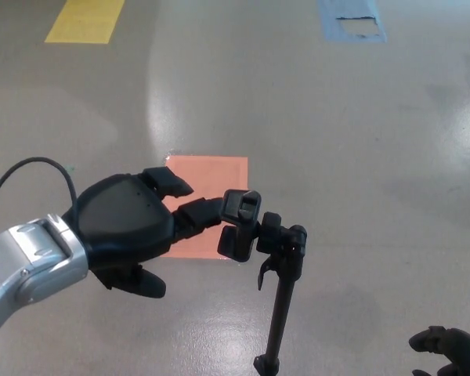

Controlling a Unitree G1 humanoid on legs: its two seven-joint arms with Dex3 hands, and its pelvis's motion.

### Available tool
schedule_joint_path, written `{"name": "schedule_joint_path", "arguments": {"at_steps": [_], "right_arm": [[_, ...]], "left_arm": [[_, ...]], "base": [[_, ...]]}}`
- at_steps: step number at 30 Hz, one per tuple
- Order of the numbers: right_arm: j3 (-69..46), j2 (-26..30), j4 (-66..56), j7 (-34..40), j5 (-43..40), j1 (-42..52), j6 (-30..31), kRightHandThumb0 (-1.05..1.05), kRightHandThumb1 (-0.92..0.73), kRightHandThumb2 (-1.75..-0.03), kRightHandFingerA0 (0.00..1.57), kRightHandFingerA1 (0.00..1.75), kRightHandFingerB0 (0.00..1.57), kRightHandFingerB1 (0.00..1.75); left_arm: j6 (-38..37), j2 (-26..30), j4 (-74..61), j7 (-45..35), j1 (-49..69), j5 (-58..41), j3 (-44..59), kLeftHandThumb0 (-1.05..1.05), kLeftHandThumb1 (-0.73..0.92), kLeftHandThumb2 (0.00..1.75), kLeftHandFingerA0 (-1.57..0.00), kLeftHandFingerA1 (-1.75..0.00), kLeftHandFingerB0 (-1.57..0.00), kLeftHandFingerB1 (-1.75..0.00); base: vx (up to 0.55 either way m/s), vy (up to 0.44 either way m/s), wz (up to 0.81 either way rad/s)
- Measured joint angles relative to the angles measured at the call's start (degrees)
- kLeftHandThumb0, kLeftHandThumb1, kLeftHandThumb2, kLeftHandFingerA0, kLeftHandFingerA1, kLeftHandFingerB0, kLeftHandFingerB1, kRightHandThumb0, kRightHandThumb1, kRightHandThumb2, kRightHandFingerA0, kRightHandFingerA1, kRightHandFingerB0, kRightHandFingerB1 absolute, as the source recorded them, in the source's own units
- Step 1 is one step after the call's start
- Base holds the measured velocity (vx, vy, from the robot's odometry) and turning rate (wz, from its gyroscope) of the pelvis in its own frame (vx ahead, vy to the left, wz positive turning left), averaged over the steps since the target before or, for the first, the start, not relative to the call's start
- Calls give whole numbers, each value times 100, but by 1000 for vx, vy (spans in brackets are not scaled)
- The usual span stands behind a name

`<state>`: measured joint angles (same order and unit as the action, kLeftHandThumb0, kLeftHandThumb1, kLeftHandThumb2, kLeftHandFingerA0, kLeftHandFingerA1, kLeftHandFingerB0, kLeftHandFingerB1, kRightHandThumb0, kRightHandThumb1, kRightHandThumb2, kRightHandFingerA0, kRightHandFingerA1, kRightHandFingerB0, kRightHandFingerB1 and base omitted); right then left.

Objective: The robot uses its left hand to grab the top of a phone stand kept on the floor and tilt it upwards to adjust its angle

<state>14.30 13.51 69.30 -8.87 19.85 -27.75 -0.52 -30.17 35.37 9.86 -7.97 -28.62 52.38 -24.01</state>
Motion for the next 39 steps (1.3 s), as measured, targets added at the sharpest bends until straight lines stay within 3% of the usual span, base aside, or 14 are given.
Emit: {"name": "schedule_joint_path", "arguments": {"at_steps": [1,2,17,25,26,27,31,32,33,34,35,36,37,39], "right_arm": [[12,0,0,-4,3,-3,1,-47,-76,-74,17,36,16,33],[17,0,0,-7,4,-3,1,-25,-64,-110,6,50,6,49],[32,10,0,-102,1,-19,-2,-24,-62,-109,9,51,8,50],[23,29,-4,-156,-6,-44,-11,-24,-64,-110,7,51,7,50],[23,31,-4,-160,-6,-44,-12,-23,-64,-110,8,51,7,50],[23,33,-4,-167,-7,-44,-12,-24,-64,-110,8,50,7,50],[24,33,-4,-184,-6,-49,-16,-24,-64,-110,7,50,7,49],[24,33,-3,-185,-6,-49,-16,-24,-65,-110,7,50,6,49],[24,33,-3,-188,-6,-49,-16,-24,-65,-110,7,50,6,49],[25,33,-3,-190,-6,-49,-16,-24,-63,-110,7,51,7,50],[25,33,-3,-192,-6,-49,-17,-24,-64,-110,7,51,7,50],[25,33,-3,-193,-6,-49,-17,-24,-64,-110,7,51,7,50],[26,32,-2,-194,-5,-49,-17,-24,-64,-110,7,50,6,49],[26,31,-1,-193,-5,-49,-18,-23,-64,-110,7,51,7,50]], "left_arm": [[13,0,52,-20,-32,-14,11,-78,56,91,-13,-43,0,-16],[29,0,86,-33,-49,-23,18,-78,57,91,-14,-43,0,-17],[284,3,697,-65,-240,43,11,-85,59,91,-17,-40,0,-10],[363,6,1580,39,-296,-14,67,-81,58,93,-14,-42,0,-14],[375,4,1652,41,-297,-32,81,-82,76,63,-22,-31,0,-14],[387,2,1789,43,-299,-72,105,-80,58,93,-15,-43,0,-16],[385,-48,2574,102,-344,-278,278,-80,59,94,-16,-44,0,-15],[380,-55,2689,119,-349,-314,305,-80,76,63,-27,-31,0,-14],[375,-67,2854,146,-355,-363,347,-80,76,63,-27,-31,0,-14],[372,-82,3031,173,-361,-408,388,-81,60,96,-18,-44,0,-16],[369,-97,3212,203,-368,-442,423,-84,76,64,-27,-30,0,-18],[369,-116,3446,244,-374,-481,459,-84,76,64,-27,-30,0,-18],[369,-126,3597,267,-375,-505,474,-83,60,99,-20,-46,0,-15],[370,-160,4013,348,-375,-567,520,-94,65,100,-22,-44,0,-7]], "base": [[0,0,0],[0,0,0],[0,0,0],[0,0,0],[0,0,0],[0,0,0],[0,0,0],[0,0,0],[0,0,0],[0,0,0],[0,0,0],[0,0,0],[0,0,0],[0,0,0]]}}
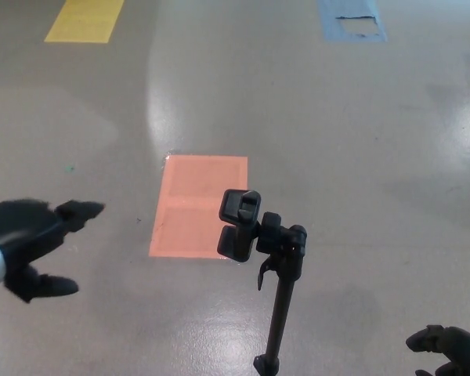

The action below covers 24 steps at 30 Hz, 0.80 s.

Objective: The robot uses its left hand to grab the top of a phone stand kept on the floor and tilt it upwards to adjust its angle

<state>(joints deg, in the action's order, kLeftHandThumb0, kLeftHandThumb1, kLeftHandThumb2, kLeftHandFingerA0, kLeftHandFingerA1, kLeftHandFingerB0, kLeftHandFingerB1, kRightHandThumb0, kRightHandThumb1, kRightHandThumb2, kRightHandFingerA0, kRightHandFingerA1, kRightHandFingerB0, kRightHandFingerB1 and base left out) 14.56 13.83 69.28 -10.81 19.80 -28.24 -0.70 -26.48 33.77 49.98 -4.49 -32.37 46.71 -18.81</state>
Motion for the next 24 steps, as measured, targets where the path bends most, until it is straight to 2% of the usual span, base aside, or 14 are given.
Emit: {"name": "schedule_joint_path", "arguments": {"at_steps": [1,5,6,9,10,11,13,14,15,16,18,21,22,24], "right_arm": [[1,-1,0,0,0,0,-1,-23,-64,-110,8,51,7,50],[0,-2,12,0,-1,1,-4,-24,-65,-110,7,50,6,49],[0,-2,12,0,-1,1,-4,-24,-64,-110,7,51,6,49],[0,-13,10,0,-1,1,-7,-24,-64,-110,7,51,6,49],[0,-13,11,0,-1,3,-7,-47,-74,-74,17,36,16,34],[0,-13,11,0,-1,4,-7,-47,-74,-74,17,37,15,34],[0,-15,11,1,-2,17,-7,-48,-75,-74,15,37,14,33],[-1,-17,11,1,-2,22,-8,-27,-67,-112,1,49,0,47],[-2,-19,11,4,-2,48,-11,-27,-67,-112,1,49,0,47],[-2,-19,11,6,-3,62,-11,-28,-67,-112,1,49,0,47],[-4,-23,10,13,-3,100,-12,-28,-67,-112,1,49,0,47],[-19,-42,0,45,-9,205,-28,-28,-66,-112,1,49,0,47],[-23,-53,0,66,-10,274,-32,-28,-66,-113,1,49,0,47],[-25,-79,0,99,-10,362,-40,-29,-66,-112,1,49,0,48]], "left_arm": [[0,-12,160,34,-1,-24,20,-93,61,100,-17,-43,0,-10],[4,-96,843,155,26,-217,257,-79,52,89,-19,-45,-2,-18],[5,-158,1024,149,57,-325,418,-78,66,62,-21,-31,0,-20],[5,-287,1337,108,141,-575,764,-76,65,63,-18,-30,0,-18],[5,-308,1389,99,162,-623,833,-77,54,94,-14,-45,0,-19],[5,-315,1405,97,169,-638,854,-81,57,92,-9,-42,-4,-18],[5,-423,1606,69,277,-825,1133,-79,58,93,-11,-44,-2,-19],[5,-455,1656,68,323,-878,1215,-74,58,94,-8,-43,0,-22],[7,-536,1800,66,438,-1002,1414,-74,58,94,-8,-43,0,-22],[7,-565,1841,66,485,-1046,1489,-85,65,100,-7,-38,0,-13],[8,-639,1930,66,604,-1156,1661,-85,65,100,-7,-38,0,-13],[10,-789,2095,68,892,-1378,2008,-85,67,104,-12,-46,0,-17],[12,-859,2167,72,1041,-1484,2156,-90,70,104,-9,-25,-8,-13],[15,-938,2256,84,1255,-1626,2344,-90,72,105,-9,-29,-8,-12]], "base": [[0,0,0],[0,0,0],[0,0,0],[0,0,0],[0,0,0],[0,0,0],[0,0,0],[0,0,0],[0,0,0],[0,0,0],[0,0,0],[0,0,0],[0,0,0],[0,0,0]]}}
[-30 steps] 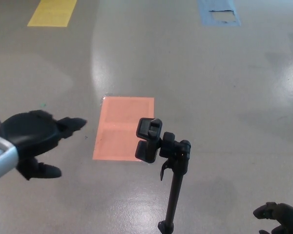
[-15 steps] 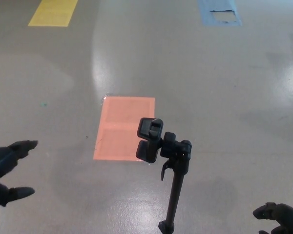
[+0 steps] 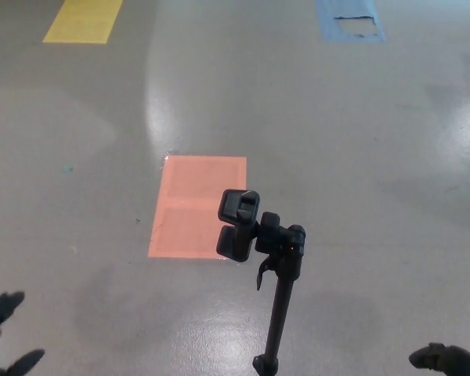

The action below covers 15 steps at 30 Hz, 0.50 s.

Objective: The robot uses its left hand to grab the top of a phone stand kept on the floor and tilt it upwards to adjust its angle

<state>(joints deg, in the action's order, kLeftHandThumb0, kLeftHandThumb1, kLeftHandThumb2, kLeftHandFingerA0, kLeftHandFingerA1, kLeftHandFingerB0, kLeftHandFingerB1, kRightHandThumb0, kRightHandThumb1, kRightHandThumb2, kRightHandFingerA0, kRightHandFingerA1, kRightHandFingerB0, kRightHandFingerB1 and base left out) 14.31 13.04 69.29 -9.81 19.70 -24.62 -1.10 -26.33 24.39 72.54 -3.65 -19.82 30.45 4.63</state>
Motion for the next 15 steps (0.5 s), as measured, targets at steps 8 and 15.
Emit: {"name": "schedule_joint_path", "arguments": {"at_steps": [8,15], "right_arm": [[-7,-85,7,131,-1,271,-25,-29,-65,-112,1,49,0,47],[-24,-113,-6,223,-1,271,-45,-28,-66,-111,1,49,0,47]], "left_arm": [[230,-145,291,-17,600,-532,600,-86,71,105,-14,-44,0,-17],[555,-132,363,-67,628,-854,697,-86,66,101,-11,-42,-4,-23]], "base": [[0,0,0],[0,0,0]]}}
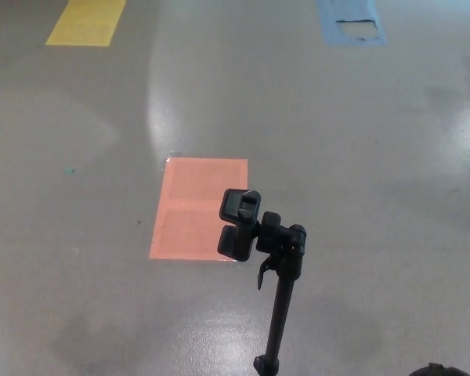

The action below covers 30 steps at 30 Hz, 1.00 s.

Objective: The robot uses its left hand to grab the top of a phone stand kept on the floor and tilt it upwards to adjust its angle

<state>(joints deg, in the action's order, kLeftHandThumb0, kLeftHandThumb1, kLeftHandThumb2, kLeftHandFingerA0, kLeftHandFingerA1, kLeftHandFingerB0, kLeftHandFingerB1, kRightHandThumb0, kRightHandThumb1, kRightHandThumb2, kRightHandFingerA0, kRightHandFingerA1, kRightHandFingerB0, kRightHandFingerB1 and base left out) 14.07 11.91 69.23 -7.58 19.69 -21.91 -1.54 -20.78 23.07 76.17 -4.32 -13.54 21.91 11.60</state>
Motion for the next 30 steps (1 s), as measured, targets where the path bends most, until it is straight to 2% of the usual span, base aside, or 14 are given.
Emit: {"name": "schedule_joint_path", "arguments": {"at_steps": [2,3,8,9,14,15,17,21,23,24,25,27,28,30], "right_arm": [[-12,-1,-1,18,-1,0,-5,-28,-66,-111,1,49,0,47],[-26,-2,-1,29,-3,0,-10,-28,-66,-111,1,49,0,47],[-32,-1,-14,52,3,1,-12,-27,-66,-111,1,48,0,47],[-30,-1,-16,53,4,2,-12,-28,-66,-111,1,49,0,47],[24,-2,-46,82,16,130,-48,-27,-66,-111,1,48,0,47],[33,-1,-47,82,19,147,-49,-27,-67,-112,1,49,0,47],[35,-2,-48,83,18,149,-51,-27,-67,-112,2,49,0,47],[16,-1,-43,79,4,133,-63,-27,-66,-111,2,49,1,47],[11,-1,-43,77,1,112,-64,-49,-73,-74,15,37,13,33],[11,-1,-42,77,2,85,-64,-49,-74,-74,14,36,13,33],[12,-1,-43,77,2,59,-64,-27,-66,-111,1,49,0,47],[22,-14,-46,76,4,-10,-64,-27,-66,-111,1,49,0,47],[40,-36,-50,77,8,-11,-65,-27,-66,-111,1,49,0,47],[109,-119,-59,83,21,94,-78,-49,-74,-73,14,37,13,33]], "left_arm": [[58,12,8,-12,13,-31,-73,-85,67,100,-10,-41,-6,-23],[88,28,12,-19,37,-47,-143,-83,84,66,-19,-28,-6,-20],[120,84,4,-64,85,-83,-360,-83,70,102,-30,-52,-5,-21],[120,85,0,-70,90,-87,-374,-77,83,66,-39,-45,-6,-21],[60,86,-57,-131,213,-145,-532,-78,83,66,-37,-46,-6,-21],[48,86,-67,-138,228,-156,-568,-79,67,102,-22,-49,-2,-24],[14,86,-98,-146,235,-187,-619,-77,83,66,-24,-31,-6,-20],[-5,91,-104,-174,210,-237,-678,-79,83,66,-28,-32,-6,-20],[-5,108,-103,-191,182,-255,-705,-83,70,102,-30,-53,-6,-22],[-5,123,-103,-199,156,-266,-723,-78,83,66,-39,-48,-7,-21],[-5,134,-103,-202,130,-273,-738,-80,69,103,-24,-48,-3,-26],[-9,179,-114,-206,110,-296,-766,-80,69,103,-24,-48,-3,-26],[-13,204,-124,-206,158,-304,-775,-78,84,67,-27,-31,-8,-21],[-55,278,-135,-209,401,-324,-780,-78,83,66,-26,-31,-8,-21]], "base": [[0,0,0],[0,0,0],[0,0,0],[0,0,0],[0,0,0],[0,0,0],[0,0,0],[0,0,0],[0,0,0],[0,0,0],[0,0,0],[0,0,0],[0,0,0],[0,0,0]]}}
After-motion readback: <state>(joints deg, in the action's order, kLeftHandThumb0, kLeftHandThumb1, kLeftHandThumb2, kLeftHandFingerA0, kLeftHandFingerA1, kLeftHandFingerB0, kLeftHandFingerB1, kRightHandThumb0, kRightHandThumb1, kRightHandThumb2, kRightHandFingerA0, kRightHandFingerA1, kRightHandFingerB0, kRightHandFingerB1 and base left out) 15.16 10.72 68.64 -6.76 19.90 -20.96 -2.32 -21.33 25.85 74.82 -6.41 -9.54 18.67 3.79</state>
